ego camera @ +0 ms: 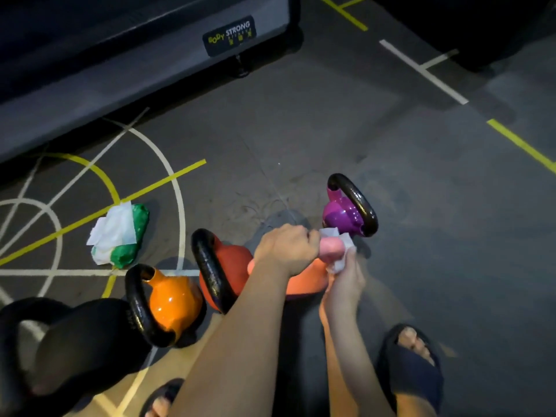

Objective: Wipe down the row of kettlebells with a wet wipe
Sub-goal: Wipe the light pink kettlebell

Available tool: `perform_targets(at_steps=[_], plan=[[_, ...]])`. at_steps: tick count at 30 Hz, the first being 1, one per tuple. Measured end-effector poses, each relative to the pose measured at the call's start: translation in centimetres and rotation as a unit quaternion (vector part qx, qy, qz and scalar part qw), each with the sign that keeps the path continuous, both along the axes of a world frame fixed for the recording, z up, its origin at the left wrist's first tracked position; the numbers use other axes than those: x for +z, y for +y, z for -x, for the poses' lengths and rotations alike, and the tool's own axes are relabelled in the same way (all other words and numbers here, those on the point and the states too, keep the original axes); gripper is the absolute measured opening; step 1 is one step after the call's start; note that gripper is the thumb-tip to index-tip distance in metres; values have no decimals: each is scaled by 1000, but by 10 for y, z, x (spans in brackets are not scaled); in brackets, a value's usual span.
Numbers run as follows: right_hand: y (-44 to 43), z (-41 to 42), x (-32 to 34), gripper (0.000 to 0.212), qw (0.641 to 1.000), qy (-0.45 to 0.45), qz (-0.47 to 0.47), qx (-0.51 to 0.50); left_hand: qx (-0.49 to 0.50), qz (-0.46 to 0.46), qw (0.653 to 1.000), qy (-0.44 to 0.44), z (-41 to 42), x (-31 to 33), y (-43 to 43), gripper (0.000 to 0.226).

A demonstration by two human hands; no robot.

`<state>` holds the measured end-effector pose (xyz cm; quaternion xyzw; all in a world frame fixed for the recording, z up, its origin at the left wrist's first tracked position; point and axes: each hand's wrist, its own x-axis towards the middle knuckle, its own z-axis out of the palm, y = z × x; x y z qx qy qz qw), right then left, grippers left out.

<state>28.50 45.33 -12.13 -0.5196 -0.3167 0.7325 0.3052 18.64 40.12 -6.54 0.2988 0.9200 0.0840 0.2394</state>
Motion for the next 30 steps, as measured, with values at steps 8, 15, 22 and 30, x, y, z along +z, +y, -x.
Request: perform_targets(at_steps=[8, 15, 22, 30], plan=[[-16, 4, -27, 34, 997, -74, 4, -23, 0, 27, 999, -31, 1, -8, 0, 49], [-2, 11, -1, 34, 995, -53, -83, -16, 31, 23, 999, -38, 1, -6, 1, 50], [-11, -5, -11, 46, 987, -155, -30, 32, 72, -64, 995, -8, -12, 10, -14, 32], [-6, 11, 55, 37, 932, -226, -257, 125, -30, -83, 996, -22, -27, 11, -77, 46]])
